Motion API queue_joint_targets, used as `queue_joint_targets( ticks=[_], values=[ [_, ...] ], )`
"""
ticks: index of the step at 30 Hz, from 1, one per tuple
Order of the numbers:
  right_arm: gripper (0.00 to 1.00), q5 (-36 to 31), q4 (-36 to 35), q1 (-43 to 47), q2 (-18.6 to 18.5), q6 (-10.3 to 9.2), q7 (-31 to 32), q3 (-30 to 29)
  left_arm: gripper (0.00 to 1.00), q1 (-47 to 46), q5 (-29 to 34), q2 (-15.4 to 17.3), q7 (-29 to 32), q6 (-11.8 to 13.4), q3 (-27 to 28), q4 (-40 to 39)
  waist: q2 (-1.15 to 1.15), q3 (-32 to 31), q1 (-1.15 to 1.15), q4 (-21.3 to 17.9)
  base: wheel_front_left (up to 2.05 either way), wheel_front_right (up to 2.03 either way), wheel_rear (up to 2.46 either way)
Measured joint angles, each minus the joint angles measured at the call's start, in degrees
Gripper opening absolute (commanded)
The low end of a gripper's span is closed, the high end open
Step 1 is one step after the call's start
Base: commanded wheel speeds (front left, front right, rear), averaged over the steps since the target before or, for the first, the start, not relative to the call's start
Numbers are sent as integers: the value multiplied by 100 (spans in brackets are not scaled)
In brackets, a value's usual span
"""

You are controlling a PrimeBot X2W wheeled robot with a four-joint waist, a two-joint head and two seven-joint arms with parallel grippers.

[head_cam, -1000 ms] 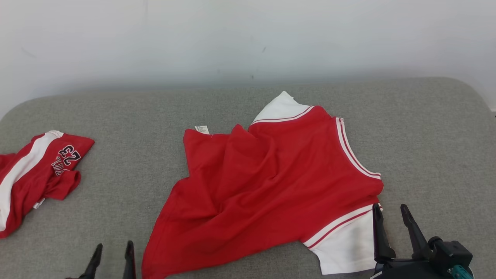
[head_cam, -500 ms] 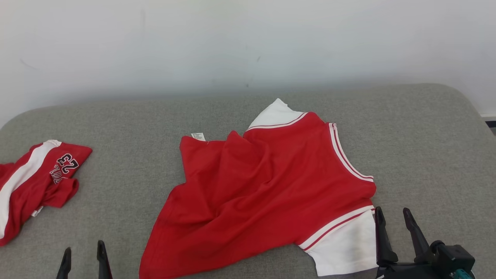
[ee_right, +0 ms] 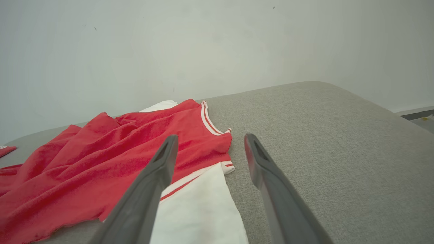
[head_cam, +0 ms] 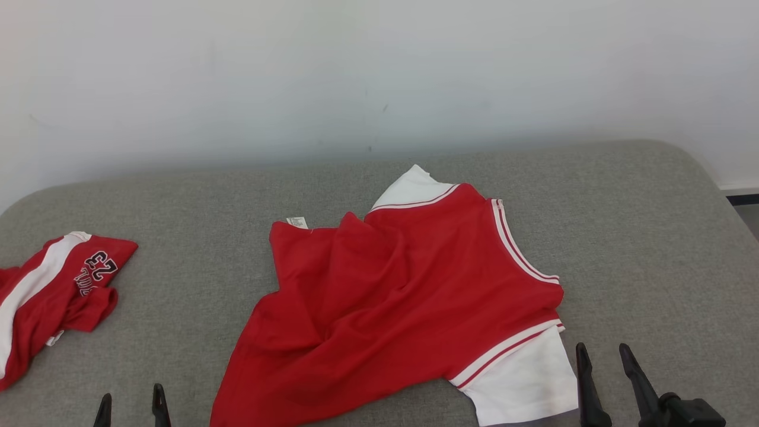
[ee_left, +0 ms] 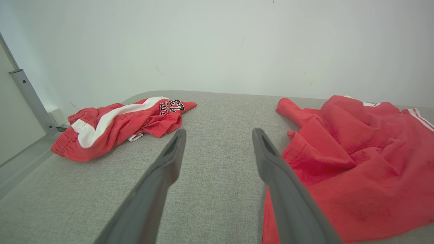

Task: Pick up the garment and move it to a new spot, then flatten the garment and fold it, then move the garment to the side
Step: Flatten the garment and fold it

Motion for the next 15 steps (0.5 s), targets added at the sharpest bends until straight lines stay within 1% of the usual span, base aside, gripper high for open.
queue_joint_targets(
  ticks=[11, 15],
  values=[
    [100, -205, -97, 157, -63, 0, 0, 191, 100, 30, 298, -45, 0, -152, 37, 98, 0, -160, 0, -32, 0, 0, 0],
    [100, -255, -37, 202, -100, 0, 0, 218, 100, 34, 354, -36, 0, -259, -89, 309, 0, -203, 0, -7, 0, 0, 0]
  ],
)
